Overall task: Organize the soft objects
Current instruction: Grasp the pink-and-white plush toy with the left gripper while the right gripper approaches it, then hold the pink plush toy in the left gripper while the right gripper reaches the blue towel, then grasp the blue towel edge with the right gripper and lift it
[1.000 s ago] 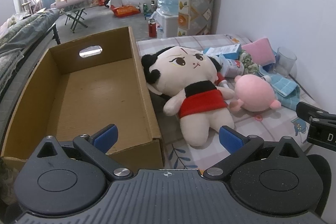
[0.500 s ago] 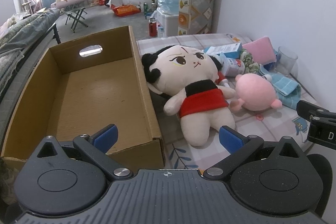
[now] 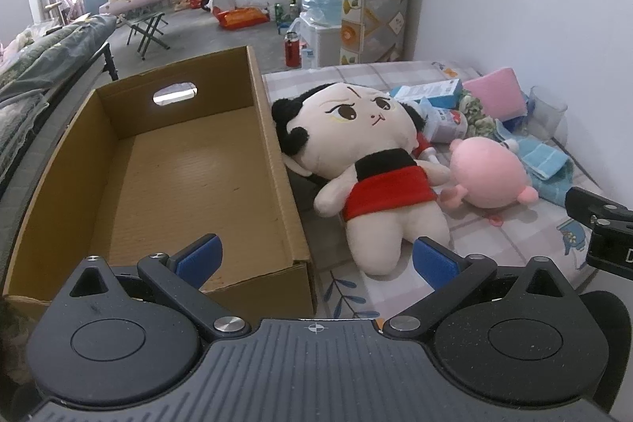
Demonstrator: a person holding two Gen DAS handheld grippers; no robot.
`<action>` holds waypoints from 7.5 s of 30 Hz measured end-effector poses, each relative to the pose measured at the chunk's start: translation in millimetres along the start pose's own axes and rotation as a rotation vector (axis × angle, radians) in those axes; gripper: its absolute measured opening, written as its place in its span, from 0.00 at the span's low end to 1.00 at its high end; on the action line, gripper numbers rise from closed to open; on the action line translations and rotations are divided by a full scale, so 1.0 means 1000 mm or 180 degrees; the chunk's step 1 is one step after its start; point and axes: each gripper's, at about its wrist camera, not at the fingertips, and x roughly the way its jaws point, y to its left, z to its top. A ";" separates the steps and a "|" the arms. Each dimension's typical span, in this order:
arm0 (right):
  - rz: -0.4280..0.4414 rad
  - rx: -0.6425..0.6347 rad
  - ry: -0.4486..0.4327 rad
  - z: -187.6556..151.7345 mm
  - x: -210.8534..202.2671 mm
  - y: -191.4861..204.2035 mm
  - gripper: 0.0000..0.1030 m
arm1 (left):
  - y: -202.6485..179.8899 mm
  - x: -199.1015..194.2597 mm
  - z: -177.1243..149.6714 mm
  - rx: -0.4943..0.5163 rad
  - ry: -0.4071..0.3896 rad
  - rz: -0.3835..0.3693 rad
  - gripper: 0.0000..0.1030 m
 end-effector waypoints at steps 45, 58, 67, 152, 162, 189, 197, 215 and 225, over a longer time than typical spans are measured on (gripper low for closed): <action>0.1820 -0.0867 0.0653 0.027 0.198 -0.033 0.46 | -0.099 0.076 0.017 0.0949 0.0026 -0.1104 0.51; 0.2572 0.0629 0.0706 0.033 0.179 -0.100 0.43 | -0.084 0.062 0.015 0.0712 0.0021 -0.1283 0.69; 0.3623 0.2160 0.1429 0.000 0.206 -0.134 0.48 | -0.099 0.065 0.019 0.0527 -0.0181 -0.1643 0.91; 0.2200 0.1643 0.1118 -0.008 0.214 -0.171 0.31 | -0.140 0.135 0.019 0.0184 0.0592 -0.1489 0.99; 0.2515 0.1592 0.1275 -0.008 0.214 -0.169 0.25 | -0.148 0.118 0.014 0.0477 0.0506 -0.1432 0.99; 0.2686 0.1122 0.1138 0.004 0.203 -0.165 0.27 | -0.167 0.144 0.028 0.0906 0.0403 -0.1317 0.98; 0.1872 0.0606 0.0401 0.036 0.172 -0.189 0.54 | -0.158 0.142 0.027 0.0828 0.0379 -0.1338 0.95; 0.1075 -0.0820 0.0830 0.012 0.234 -0.126 0.32 | -0.146 0.143 0.026 0.0781 0.0343 -0.1421 0.93; 0.1057 -0.0210 0.0659 0.023 0.200 -0.147 0.15 | -0.138 0.127 0.026 0.0708 0.0193 -0.1473 0.90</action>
